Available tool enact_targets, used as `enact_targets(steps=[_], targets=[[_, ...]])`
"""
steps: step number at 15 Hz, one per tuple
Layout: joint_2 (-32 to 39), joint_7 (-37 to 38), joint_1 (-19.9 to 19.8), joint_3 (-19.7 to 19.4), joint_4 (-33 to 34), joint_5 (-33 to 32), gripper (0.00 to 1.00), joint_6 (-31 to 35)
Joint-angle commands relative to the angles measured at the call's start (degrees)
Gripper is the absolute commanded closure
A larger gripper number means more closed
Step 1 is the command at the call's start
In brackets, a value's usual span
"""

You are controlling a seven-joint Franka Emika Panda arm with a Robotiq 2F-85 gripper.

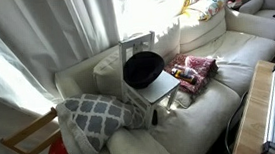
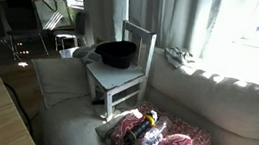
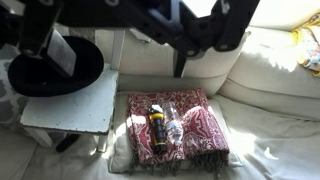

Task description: Put the grey towel in the black hat and put the red towel

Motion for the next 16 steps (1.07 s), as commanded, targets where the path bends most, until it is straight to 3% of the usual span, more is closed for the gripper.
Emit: enact_targets(steps=[1,9,16], targets=[[0.10,0.22,0.33,-0.26,-0.13,-0.25,0.00,-0.24],[0.17,0.22,0.33,-0.26,-0.64,-0.25,0.00,-0.23],[22.80,-1.00,0.55,-0.14,8.99,-0.87,0.00,12.54]])
